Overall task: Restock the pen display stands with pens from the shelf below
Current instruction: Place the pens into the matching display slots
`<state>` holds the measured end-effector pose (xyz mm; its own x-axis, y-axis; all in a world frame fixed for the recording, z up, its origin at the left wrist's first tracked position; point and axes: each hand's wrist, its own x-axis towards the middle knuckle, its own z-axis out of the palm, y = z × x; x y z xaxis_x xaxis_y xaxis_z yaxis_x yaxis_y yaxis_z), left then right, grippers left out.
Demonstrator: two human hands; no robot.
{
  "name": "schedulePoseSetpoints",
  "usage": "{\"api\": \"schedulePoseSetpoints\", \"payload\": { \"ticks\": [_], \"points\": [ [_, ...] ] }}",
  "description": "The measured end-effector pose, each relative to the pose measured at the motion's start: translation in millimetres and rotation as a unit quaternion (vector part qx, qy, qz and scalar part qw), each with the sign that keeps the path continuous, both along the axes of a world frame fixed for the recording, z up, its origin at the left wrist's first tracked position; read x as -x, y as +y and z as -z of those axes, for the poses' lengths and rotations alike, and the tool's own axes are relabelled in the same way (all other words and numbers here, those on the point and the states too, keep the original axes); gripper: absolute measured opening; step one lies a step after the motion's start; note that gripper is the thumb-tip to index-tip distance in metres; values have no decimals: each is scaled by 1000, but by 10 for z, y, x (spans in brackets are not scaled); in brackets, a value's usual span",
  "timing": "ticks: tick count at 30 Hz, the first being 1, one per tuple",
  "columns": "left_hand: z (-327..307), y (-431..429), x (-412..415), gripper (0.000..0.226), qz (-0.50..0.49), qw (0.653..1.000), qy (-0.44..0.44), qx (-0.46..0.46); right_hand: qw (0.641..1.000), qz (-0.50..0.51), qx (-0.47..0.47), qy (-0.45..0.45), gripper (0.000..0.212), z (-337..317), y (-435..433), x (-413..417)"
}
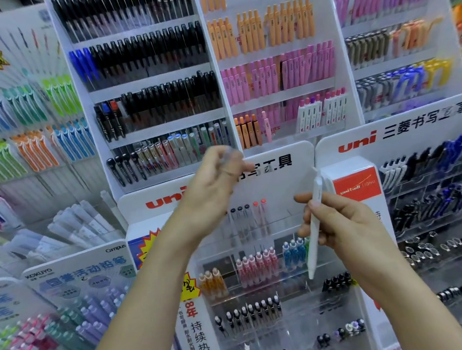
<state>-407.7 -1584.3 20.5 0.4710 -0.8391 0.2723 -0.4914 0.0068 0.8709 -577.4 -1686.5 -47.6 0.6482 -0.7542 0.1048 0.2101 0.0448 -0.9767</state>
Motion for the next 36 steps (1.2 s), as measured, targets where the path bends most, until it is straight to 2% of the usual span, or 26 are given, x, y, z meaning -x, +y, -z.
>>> {"api": "schedulePoseSetpoints", "payload": {
  "ticks": [2,3,7,9,14,20,22,26,30,34,36],
  "points": [
    [-41,139,-80,27,27,983,139,119,1000,-5,-4,1,22,18,14,-1],
    [-53,200,-101,24,30,970,182,156,1000,-8,-5,1,22,26,23,-7],
    [-45,366,-128,15,1,953,225,203,999,-39,-5,2,21,45,89,-45],
    [-45,435,-127,18,-32,958,205,196,999,-48,1,5,20,51,115,-53],
    [-7,492,-111,21,-138,983,34,118,998,-57,18,21,19,61,184,-80],
    [166,442,-105,27,-145,985,-62,64,996,-80,27,29,18,50,261,-76],
    [168,433,-102,28,-133,986,-81,63,996,-85,28,30,19,41,274,-75],
    [204,405,-153,13,-137,986,-84,51,995,-93,34,33,21,17,299,-68],
    [245,402,-153,26,-136,982,-122,38,992,-104,49,44,21,5,309,-73],
    [240,424,-166,14,-145,978,-150,0,991,-110,56,49,21,4,309,-85],
    [210,442,-169,19,-157,974,-162,-20,991,-118,53,47,21,4,308,-89]
  ]
}}
